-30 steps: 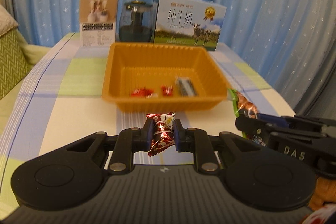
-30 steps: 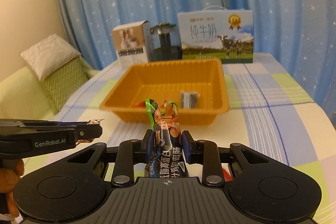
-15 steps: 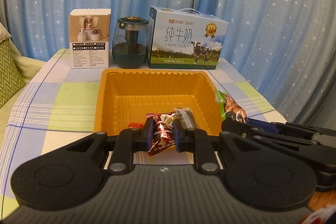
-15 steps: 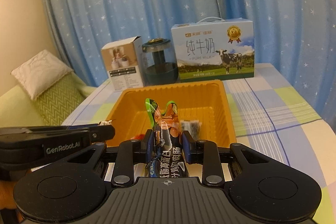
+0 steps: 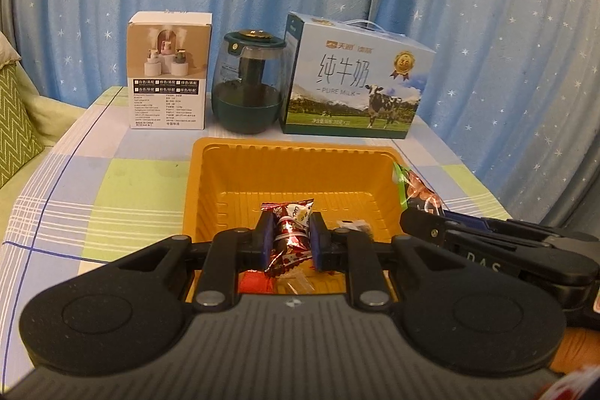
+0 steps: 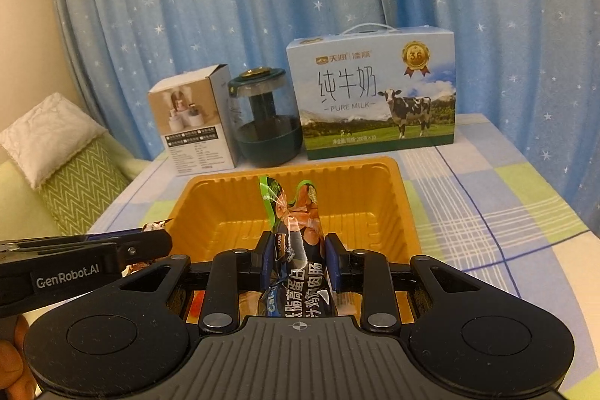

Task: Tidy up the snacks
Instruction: 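Carry the red-gold candy in left tool while right tool carries the green bag over the tray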

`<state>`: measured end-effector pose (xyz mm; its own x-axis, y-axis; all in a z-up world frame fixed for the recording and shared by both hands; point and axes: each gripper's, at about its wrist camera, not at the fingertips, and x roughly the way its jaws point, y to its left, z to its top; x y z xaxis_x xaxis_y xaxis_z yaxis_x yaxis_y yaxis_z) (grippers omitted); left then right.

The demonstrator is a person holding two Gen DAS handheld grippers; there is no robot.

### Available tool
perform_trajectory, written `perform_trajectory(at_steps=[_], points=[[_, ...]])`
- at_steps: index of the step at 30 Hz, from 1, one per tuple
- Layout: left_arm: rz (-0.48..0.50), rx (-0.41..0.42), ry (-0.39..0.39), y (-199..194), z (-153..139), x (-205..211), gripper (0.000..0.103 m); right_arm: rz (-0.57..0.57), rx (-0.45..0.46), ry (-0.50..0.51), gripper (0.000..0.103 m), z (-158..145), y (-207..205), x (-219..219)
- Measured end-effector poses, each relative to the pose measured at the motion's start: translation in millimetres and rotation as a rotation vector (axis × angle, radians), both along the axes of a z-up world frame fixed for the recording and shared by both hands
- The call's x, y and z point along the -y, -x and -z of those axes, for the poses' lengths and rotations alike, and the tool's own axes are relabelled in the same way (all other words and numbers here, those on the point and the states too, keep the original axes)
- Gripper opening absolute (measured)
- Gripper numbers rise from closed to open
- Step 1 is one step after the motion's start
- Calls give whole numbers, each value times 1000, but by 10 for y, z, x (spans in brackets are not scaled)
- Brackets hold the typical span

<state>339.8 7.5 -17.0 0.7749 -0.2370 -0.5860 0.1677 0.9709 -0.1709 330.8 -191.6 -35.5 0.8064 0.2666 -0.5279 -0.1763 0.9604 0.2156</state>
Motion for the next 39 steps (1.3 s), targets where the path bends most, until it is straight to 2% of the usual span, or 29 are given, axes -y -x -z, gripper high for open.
perform_trajectory(at_steps=[9, 14, 24, 27, 39], points=[[14, -26, -10, -167, 124, 5, 18, -13, -31, 14, 29, 118, -267, -91], [6, -34, 7, -236, 180, -56, 18, -14, -39, -26, 29, 155, -340, -63], [18, -50, 32, -346, 276, -44, 19, -14, -51, -37, 29, 215, -416, -68], [1, -51, 24, -344, 304, -66, 26, -14, -55, -40, 29, 229, -422, -69], [-36, -54, 24, -296, 276, -204, 26, -30, -54, -67, 29, 194, -422, -114]])
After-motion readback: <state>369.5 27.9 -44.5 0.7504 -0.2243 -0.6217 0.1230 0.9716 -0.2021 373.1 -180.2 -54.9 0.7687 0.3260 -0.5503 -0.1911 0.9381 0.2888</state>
